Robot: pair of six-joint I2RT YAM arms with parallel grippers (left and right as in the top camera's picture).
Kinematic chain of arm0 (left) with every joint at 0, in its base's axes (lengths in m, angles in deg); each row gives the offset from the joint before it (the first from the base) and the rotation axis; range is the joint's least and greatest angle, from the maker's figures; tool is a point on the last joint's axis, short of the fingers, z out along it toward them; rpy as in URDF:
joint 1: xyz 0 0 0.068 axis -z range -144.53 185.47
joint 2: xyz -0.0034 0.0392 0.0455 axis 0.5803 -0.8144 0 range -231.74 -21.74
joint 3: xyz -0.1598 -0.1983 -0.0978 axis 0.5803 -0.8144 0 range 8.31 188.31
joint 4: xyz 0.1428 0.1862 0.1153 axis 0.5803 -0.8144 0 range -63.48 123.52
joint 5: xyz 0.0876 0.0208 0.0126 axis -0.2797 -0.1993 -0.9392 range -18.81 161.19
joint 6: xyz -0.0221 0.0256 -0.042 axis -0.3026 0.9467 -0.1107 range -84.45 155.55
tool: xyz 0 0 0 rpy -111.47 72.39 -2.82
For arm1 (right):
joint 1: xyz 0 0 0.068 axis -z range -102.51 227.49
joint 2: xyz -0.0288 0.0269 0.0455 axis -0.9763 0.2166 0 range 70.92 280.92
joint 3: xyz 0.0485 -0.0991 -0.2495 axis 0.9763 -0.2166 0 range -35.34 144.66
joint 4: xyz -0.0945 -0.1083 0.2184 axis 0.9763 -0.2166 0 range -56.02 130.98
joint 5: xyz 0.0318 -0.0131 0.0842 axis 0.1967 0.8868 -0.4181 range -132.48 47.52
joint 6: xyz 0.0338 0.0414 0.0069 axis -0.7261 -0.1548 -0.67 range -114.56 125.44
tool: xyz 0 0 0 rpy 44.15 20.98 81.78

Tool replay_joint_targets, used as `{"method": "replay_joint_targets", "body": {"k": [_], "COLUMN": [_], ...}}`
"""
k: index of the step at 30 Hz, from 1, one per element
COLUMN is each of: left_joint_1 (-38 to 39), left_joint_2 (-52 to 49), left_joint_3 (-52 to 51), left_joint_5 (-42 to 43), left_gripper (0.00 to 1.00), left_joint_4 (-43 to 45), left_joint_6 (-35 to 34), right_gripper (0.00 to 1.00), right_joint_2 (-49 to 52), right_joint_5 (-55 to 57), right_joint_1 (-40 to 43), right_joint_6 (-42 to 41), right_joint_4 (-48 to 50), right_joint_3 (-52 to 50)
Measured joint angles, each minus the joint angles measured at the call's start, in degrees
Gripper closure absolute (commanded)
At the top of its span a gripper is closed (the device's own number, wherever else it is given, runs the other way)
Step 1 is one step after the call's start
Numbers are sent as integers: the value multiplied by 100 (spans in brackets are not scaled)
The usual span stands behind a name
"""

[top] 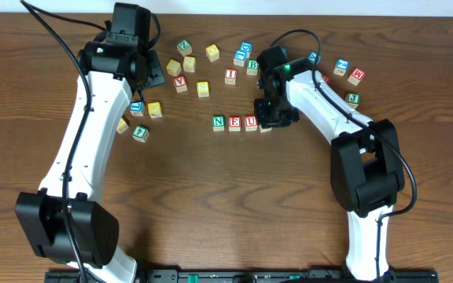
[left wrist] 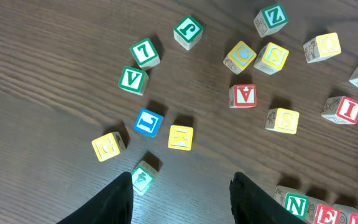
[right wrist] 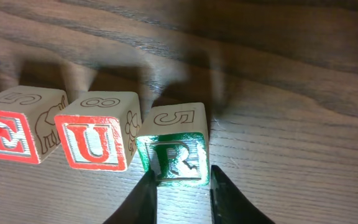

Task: Spell out NEURIPS
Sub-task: 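Lower the green R block beside the red U block and release, then raise the right gripper and move it toward the red I block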

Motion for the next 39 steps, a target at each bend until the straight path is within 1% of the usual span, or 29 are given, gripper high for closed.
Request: {"method": "replay_joint_targets", "body": {"k": [10, 16, 24, 28, 31, 34, 36, 39], "left_joint_1": [0, 0, 0, 0, 0, 0, 0, 0], "left_joint_2": [0, 0, 0, 0, 0, 0, 0, 0], "left_joint_3": [0, 0, 0, 0, 0, 0, 0, 0], "left_joint_5": [0, 0, 0, 0, 0, 0, 0, 0], "left_gripper": [50, 50, 50, 50, 50, 50, 50, 50], "left_joint_4": [0, 0, 0, 0, 0, 0, 0, 0], "left_joint_6": [2, 0, 2, 2, 0, 0, 2, 2], "right_gripper": [83, 81, 80, 77, 73, 71, 66, 65], "right_joint_2": [0, 0, 0, -9, -105, -382, -605, -901], "right_joint_5": [-52, -68, -160, -177, -177, -181, -177, -177], "right_joint_1": [0, 0, 0, 0, 17, 72, 142, 251], "right_joint_6": [-317, -496, -566, -564, -544, -468, -402, -275], "right_joint_4": [136, 284, 361, 341, 319, 317, 313, 284], "right_joint_3": [-7, -15, -17, -17, -17, -15, -13, 22]}}
